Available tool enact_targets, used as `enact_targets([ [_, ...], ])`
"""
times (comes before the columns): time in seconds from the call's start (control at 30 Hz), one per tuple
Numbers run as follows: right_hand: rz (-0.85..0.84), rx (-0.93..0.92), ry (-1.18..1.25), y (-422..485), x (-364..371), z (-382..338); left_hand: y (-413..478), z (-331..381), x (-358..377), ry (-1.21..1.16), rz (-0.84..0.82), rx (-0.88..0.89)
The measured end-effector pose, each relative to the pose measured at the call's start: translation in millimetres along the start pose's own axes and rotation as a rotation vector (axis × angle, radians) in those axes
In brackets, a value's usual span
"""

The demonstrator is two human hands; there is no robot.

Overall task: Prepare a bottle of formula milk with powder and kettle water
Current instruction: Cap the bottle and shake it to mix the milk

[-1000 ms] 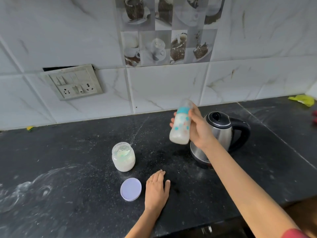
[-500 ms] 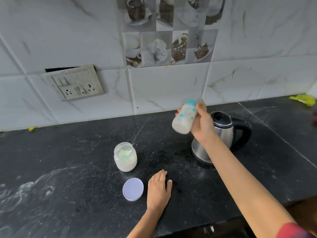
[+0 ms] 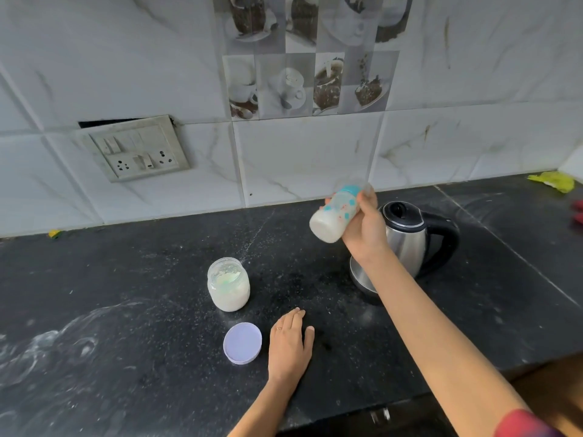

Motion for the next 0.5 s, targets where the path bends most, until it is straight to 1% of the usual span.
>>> enact_targets([
  [0.03, -0.040, 0.035, -0.019, -0.6, 2.0, 2.4, -0.1, -0.5, 0.1, -0.005, -0.005, -0.002],
  [0.1, -0.181, 0.121, -0.141, -8.3, 12.3, 9.4, 0.0, -1.2, 0.7, -0.012, -0.013, -0.005],
  [0.13, -0.223, 0.119, -0.170, -10.4, 15.1, 8.2, 0.2, -1.0, 0.7, -0.011, -0.013, -0.003],
  [0.17, -0.220, 0.092, -0.156, -8.2, 16.6, 3.0, 0.4, -0.8, 0.4, -0.009, -0.013, -0.002],
  [0.27, -0.103, 0.007, -0.046, -0.3, 8.6, -12.1, -0.4, 0.3, 0.5, -0.002, -0.013, -0.001],
  [0.3, -0.119, 0.022, -0.045, -0.6, 8.9, -11.3, -0.5, -0.2, 0.1, -0.004, -0.010, 0.000],
  [0.37, -0.203, 0.081, -0.120, -5.8, 13.2, -5.5, -0.9, -0.8, 0.2, -0.008, -0.007, -0.001],
  [0.4, -0.221, 0.074, -0.130, -8.0, 15.0, -6.4, -0.9, -1.2, 0.6, -0.010, -0.006, -0.001],
  [0.43, -0.197, 0.047, -0.105, -6.3, 15.2, -9.4, -0.5, -1.5, 0.4, -0.011, -0.001, 0.000],
  [0.5, -0.057, -0.032, 0.025, -2.5, 6.1, -18.4, -0.4, -0.6, 0.4, -0.008, -0.002, -0.001],
])
Point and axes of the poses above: each hand's wrist, its own y-axis towards the middle knuckle, its own x-axis out of the palm, z = x × y, the point moved 8 cm from there along y, towards the middle knuckle, and after that the axes turned 3 degrees about y, right-handed, at the moved point
